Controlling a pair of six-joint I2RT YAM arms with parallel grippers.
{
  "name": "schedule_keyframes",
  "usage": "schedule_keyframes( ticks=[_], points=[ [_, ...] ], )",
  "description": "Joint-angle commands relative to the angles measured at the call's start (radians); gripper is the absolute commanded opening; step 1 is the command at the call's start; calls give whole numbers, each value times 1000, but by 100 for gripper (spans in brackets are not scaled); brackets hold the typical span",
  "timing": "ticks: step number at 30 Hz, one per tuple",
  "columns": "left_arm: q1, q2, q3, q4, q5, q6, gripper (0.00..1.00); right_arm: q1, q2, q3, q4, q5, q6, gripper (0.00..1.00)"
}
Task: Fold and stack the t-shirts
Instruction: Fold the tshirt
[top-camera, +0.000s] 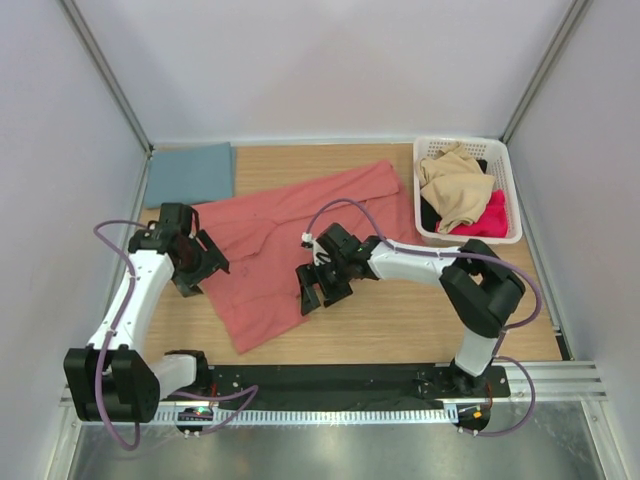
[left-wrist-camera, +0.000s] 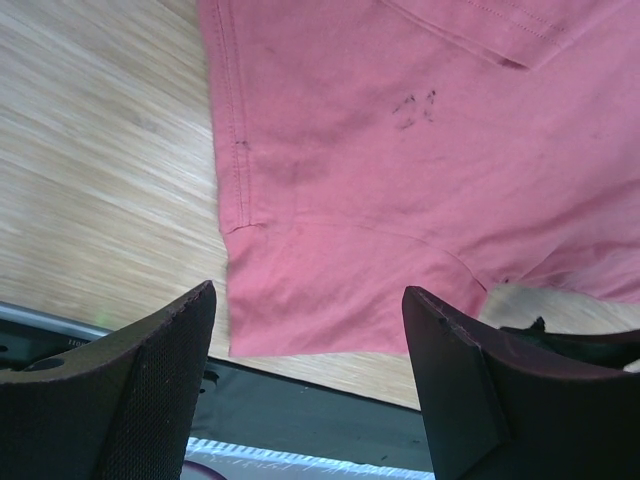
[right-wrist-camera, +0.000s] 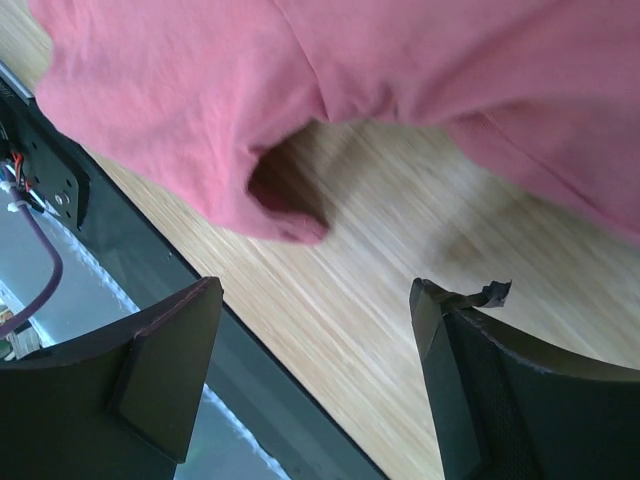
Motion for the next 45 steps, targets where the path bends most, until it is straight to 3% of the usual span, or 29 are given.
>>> schedule_keyframes(
  ticks=[1,10,13,14,16,17,18,22,28,30,31,37,40,42,45],
  points=[
    [4,-17,67,-1,-9,27,76,25,53,58,99,-52,10,81],
    [4,-28,142,-37,-53,33,76,60,99,51,139,-29,-39,78],
    [4,-30,145,-32,-52,28,76,61,120,61,168,-83,-3,65],
    [4,-31,150,-32,-53,28,76,61,126,69,173,-97,20,53],
    [4,-30,159,-32,-58,30,76,61,129,98,181,-118,51,38],
    [5,-30,162,-32,-61,36,76,58,129,110,179,-129,66,21],
    [4,-30,167,-31,-63,40,76,57,128,124,181,-134,106,14],
    [4,-10,196,-21,-67,66,77,0,125,204,207,-152,226,1],
    [4,33,207,-8,-61,76,77,-130,172,267,365,-204,399,2],
    [4,52,203,9,-40,73,77,-169,259,364,357,-239,418,12],
    [5,59,205,14,-29,74,77,-181,293,397,365,-253,437,12],
    [2,124,199,52,88,100,78,-261,482,615,426,-339,622,41],
    [1,168,176,31,69,89,78,-276,458,695,177,-296,460,54],
    [1,191,142,9,34,48,76,-279,429,759,-54,-203,283,57],
    [1,191,87,25,26,-25,75,-279,366,761,-219,-89,130,59]
  ],
)
